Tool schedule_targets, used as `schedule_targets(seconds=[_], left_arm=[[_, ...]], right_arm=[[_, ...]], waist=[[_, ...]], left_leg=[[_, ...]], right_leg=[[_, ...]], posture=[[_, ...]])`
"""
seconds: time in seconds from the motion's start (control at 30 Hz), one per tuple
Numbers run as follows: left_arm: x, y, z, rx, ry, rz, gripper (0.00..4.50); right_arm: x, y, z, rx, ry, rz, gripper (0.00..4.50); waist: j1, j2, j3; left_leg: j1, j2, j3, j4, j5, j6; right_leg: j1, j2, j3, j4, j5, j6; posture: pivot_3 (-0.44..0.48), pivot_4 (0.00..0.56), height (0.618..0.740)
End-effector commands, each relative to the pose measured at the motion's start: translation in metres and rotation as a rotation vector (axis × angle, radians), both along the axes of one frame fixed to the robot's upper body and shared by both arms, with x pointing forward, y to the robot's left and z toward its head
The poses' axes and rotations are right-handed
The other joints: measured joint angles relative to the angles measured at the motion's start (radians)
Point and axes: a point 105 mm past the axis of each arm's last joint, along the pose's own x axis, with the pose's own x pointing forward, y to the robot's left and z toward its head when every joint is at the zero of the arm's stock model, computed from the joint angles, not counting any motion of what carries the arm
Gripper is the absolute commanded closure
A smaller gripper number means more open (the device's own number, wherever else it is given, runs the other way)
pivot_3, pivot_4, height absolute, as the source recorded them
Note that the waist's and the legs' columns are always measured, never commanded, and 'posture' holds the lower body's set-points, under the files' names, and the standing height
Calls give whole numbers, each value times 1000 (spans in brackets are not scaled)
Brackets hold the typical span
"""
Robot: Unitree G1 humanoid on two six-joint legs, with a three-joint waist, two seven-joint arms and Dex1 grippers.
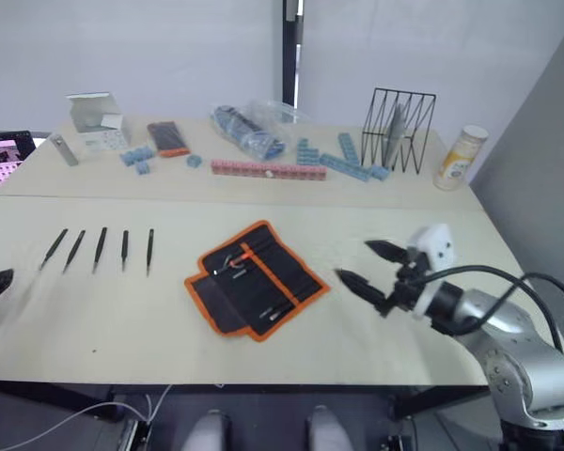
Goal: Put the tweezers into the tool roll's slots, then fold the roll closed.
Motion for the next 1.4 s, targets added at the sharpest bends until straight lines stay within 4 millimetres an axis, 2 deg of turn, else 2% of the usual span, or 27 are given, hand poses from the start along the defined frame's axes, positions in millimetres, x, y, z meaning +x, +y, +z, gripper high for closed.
schedule_targets(seconds=[0.03, 0.13, 0.23, 0.43, 0.53, 0.7, 0.9, 1.1, 1.27, 1.4], left_arm=[[14, 5, 10, 37, 9, 43, 19], [31, -2, 10, 49, 34, 42, 19], [41, -11, -4, 66, 114, 37, 19], [44, -18, -32, 46, 215, 76, 19], [47, -22, -36, 24, 213, 76, 828], [58, -33, -33, -8, 197, 46, 2441], [56, -29, -34, -13, 199, 92, 4447], [54, -16, -14, -14, 108, 143, 4481], [55, -9, 29, 87, -15, 101, 4481], [57, -20, 65, 173, -100, -43, 4481]], right_arm=[[-11, 32, 16, -25, -42, 162, 0], [-16, 50, 23, -31, -53, 249, 0], [-19, 62, 28, -48, -73, 295, 0], [-19, 67, 40, -52, -109, 302, 0], [-18, 65, 42, -63, -116, 280, 0], [-15, 59, 40, -73, -111, 246, 0], [-15, 58, 42, -74, -117, 235, 0], [-16, 59, 35, -82, -102, 227, 0], [-13, 60, 16, -95, -70, 181, 0], [-10, 58, -1, -74, -33, 112, 0]], waist=[[0, 0, 0], [0, -1, 0], [-1, -1, 0], [0, 0, 0], [0, 0, 0], [0, 1, 0], [0, 1, 0], [-2, 1, 0], [-3, -2, 1], [0, -2, 1]], left_leg=[[0, 0, 0, 0, 0, 0], [0, 0, -3, -2, -1, 0], [-1, 0, -3, -4, -1, -1], [0, 0, -4, -4, -1, -1], [1, 0, -4, -3, -1, -1], [3, 0, -4, -1, 0, 0], [3, 0, -4, -1, 0, 0], [3, 0, -4, -1, 0, 0], [2, 0, -4, -1, 0, 0], [1, 0, -4, -1, 0, 0]], right_leg=[[0, 0, 0, 0, 0, 0], [0, 1, -2, 0, 4, 7], [0, 1, -2, 0, 3, 8], [1, 1, -3, 1, 3, 8], [1, 1, -3, 2, 3, 8], [1, 1, -3, 7, 3, 8], [1, 1, -2, 9, 3, 8], [1, 2, -2, 10, 3, 8], [0, 2, -2, 10, 3, 8], [0, 2, -3, 9, 3, 8]], posture=[[0, 150, 663], [0, 150, 663], [0, 150, 663], [0, 150, 663], [0, 150, 663], [0, 150, 663], [0, 150, 663], [0, 150, 663], [0, 150, 663], [0, 150, 663]])
